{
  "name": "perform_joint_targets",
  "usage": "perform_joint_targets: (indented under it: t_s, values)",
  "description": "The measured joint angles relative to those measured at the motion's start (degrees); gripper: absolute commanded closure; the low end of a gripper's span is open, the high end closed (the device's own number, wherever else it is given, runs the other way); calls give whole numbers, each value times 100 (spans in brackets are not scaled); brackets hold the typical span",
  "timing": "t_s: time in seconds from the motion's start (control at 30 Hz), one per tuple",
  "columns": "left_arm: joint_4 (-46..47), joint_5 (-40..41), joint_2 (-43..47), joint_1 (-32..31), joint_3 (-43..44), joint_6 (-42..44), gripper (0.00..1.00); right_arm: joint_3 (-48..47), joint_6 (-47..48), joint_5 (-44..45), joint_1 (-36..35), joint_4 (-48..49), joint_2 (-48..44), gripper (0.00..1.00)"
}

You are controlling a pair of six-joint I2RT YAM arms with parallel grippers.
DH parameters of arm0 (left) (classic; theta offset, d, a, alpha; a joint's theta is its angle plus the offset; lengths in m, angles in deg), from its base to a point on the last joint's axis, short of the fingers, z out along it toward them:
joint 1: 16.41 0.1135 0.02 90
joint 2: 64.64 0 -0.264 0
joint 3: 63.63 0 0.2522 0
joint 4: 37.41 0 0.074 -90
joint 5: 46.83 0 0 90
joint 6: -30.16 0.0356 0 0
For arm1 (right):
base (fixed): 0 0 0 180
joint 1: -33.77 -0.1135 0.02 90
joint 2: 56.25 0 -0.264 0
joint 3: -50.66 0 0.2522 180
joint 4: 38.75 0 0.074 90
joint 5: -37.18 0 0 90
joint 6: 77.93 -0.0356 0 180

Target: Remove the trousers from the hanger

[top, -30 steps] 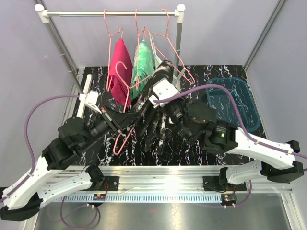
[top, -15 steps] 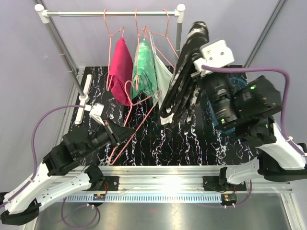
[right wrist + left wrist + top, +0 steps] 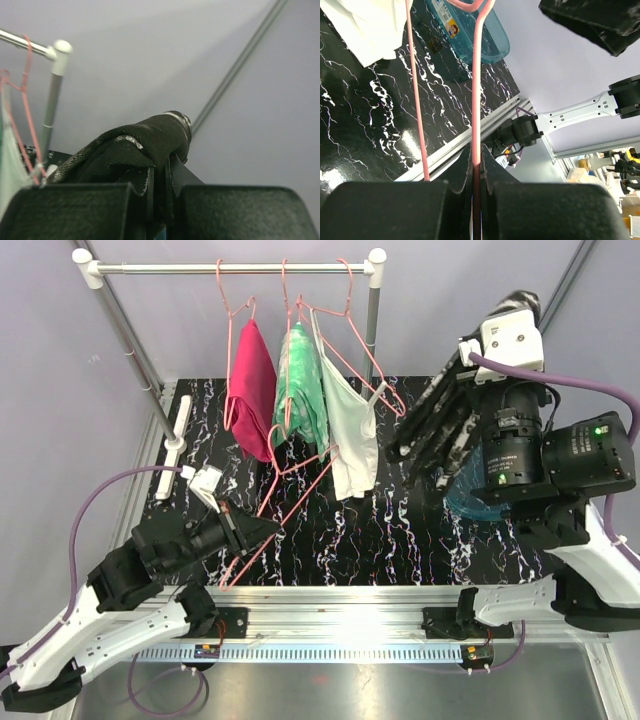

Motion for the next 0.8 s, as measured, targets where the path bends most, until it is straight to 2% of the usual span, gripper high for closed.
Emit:
perform_joint_targets:
  t_s: [0.17, 0.33, 0.37, 0.53, 0.63, 0.8]
  values:
    - [20, -17, -2, 0, -4, 55, 100, 625, -595, 35, 1246, -439, -293, 100]
    - [111, -26, -90, 0, -192, 90, 100, 1486, -1565, -293, 2988, -1130, -612, 100]
    - [125, -33, -122, 0, -238, 90, 100, 1582, -1700, -332, 3093, -1217, -645, 100]
    - [302, -96, -192, 0, -592, 79, 100, 2570, -2387, -608, 4441, -1281, -949, 100]
    - [481, -144, -170, 0, -785, 33, 100, 3077, -2806, -686, 4975, -1421, -1045, 100]
    - [619, -144, -96, 0, -1032, 24, 100, 3838, -3311, -785, 5292, -1775, -1333, 100]
